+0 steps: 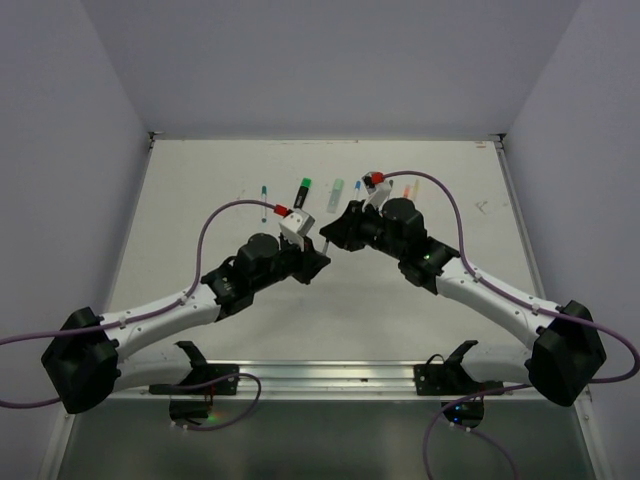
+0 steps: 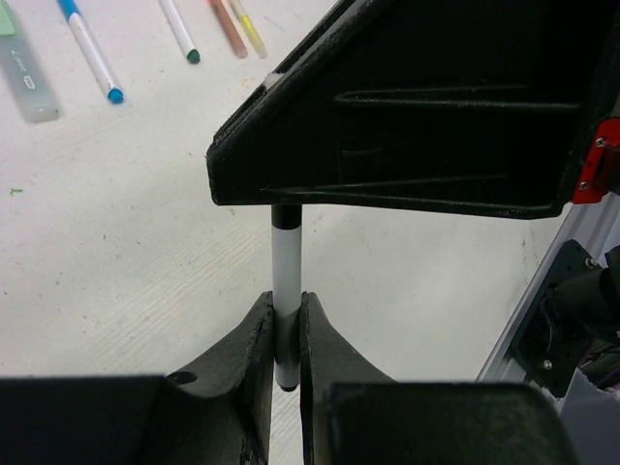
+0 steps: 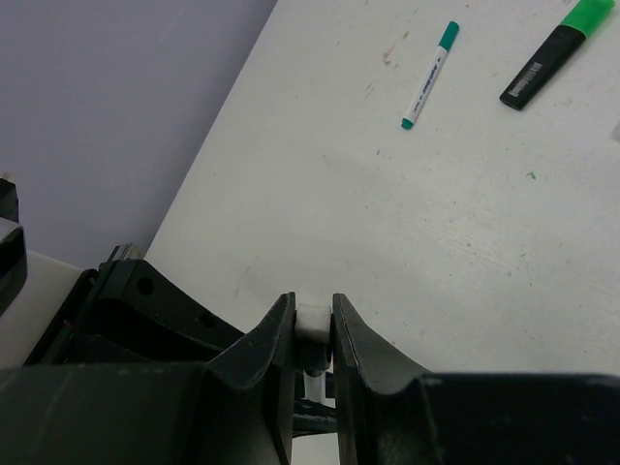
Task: Open the pen caps
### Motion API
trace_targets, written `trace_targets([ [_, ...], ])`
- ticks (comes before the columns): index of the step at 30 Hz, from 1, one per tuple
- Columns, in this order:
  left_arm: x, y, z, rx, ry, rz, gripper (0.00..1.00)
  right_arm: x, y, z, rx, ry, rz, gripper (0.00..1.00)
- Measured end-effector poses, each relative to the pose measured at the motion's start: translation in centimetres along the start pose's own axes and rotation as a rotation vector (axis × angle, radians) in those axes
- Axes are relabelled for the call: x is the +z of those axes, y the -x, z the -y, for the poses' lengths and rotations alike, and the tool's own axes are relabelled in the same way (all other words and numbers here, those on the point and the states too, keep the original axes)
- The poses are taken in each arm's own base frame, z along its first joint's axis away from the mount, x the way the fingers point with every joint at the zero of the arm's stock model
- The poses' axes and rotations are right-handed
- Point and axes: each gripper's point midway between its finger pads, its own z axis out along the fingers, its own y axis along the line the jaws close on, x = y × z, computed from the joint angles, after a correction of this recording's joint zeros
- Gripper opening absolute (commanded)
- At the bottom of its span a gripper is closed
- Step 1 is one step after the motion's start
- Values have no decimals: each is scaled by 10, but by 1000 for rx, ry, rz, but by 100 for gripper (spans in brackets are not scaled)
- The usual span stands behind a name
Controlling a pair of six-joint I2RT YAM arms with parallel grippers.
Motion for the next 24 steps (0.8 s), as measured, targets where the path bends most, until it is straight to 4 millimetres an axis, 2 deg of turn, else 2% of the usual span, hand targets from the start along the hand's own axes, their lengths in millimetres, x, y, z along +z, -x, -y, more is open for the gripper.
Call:
trace_targets([
  [7,-1,-4,1,-7,-7,-4,0,0,-2,1,13,-8,-5,0],
  [13,-11,-22,9,-64,-46,0,0,-4,-17,0,10,-40,-78,0],
  [18,-20,-14,16,-111,-65,77,0,-5,-8,-12,2,-48,-116,0],
  [24,-26,0,16,-140,-53,161,0,-1,5,-21,0,-50,-121,0],
])
